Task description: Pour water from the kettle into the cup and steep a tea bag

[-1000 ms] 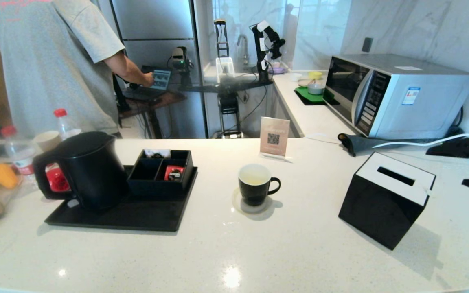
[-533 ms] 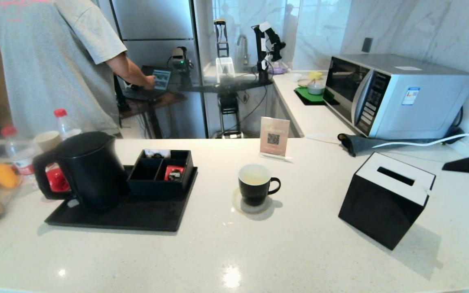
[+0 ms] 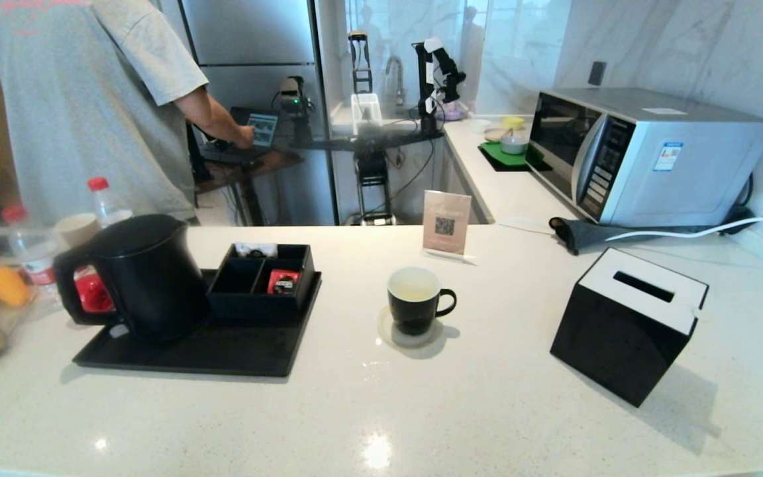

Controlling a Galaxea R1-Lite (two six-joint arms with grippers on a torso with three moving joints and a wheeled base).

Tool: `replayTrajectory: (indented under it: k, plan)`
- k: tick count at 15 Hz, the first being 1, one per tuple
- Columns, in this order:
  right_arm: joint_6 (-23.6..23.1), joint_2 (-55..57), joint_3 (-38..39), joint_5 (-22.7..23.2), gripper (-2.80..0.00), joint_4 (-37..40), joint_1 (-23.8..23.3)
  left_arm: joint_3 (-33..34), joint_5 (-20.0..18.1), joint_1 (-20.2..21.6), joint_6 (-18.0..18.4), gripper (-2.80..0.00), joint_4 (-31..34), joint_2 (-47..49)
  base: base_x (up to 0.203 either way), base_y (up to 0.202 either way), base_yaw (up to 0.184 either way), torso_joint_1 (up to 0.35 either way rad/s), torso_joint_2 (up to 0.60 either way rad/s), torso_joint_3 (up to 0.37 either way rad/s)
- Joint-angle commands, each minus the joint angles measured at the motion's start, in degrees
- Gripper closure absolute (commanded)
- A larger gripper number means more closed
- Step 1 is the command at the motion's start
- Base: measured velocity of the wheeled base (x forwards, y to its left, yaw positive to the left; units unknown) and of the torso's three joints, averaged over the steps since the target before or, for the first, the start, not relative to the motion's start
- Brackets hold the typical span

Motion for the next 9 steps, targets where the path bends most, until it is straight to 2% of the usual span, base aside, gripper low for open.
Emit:
replayTrajectory:
  k: [1, 4, 6, 9]
  plan:
    - [0.2, -0.4, 4.0, 0.3, 0.00, -2.8, -0.1, 0.0, 0.0, 0.0, 0.1, -2.80, 0.0, 0.0, 0.000, 0.000, 0.000, 0.000, 0.00, 0.000]
    - [0.5, 1.4, 8.9, 0.3, 0.00, -13.7, -0.1, 0.0, 0.0, 0.0, 0.0, -2.80, 0.0, 0.0, 0.000, 0.000, 0.000, 0.000, 0.00, 0.000]
    - [3.9, 3.5, 10.2, 0.3, 0.00, -21.0, -0.1, 0.0, 0.0, 0.0, 0.1, -2.80, 0.0, 0.0, 0.000, 0.000, 0.000, 0.000, 0.00, 0.000]
    - [6.0, 5.9, 9.8, 0.4, 0.00, -25.3, -0.1, 0.0, 0.0, 0.0, 0.1, -2.80, 0.0, 0.0, 0.000, 0.000, 0.000, 0.000, 0.00, 0.000]
